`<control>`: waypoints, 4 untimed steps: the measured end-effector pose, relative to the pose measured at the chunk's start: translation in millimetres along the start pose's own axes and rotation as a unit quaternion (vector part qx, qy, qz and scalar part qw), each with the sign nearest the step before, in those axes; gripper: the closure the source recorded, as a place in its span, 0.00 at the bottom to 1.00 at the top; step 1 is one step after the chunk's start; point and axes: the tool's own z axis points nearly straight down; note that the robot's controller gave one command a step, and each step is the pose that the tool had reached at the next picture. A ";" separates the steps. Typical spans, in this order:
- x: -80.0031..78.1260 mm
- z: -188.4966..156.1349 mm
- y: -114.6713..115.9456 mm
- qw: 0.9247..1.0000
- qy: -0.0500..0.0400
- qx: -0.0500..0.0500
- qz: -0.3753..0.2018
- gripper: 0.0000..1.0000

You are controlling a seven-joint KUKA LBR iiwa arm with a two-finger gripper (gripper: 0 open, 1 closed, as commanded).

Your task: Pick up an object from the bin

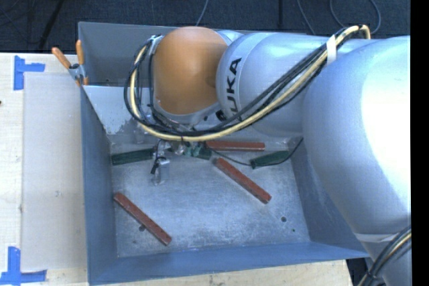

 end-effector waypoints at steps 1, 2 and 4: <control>3.0 59.0 -2.3 1.000 0.001 -0.001 -0.020 0.00; 0.6 53.8 -2.8 1.000 -0.002 -0.001 -0.018 1.00; 15.5 -54.6 23.7 0.993 -0.001 0.000 0.118 0.00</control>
Offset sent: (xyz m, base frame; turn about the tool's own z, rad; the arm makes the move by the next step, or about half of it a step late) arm -0.0014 -0.0033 -0.0557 -0.0419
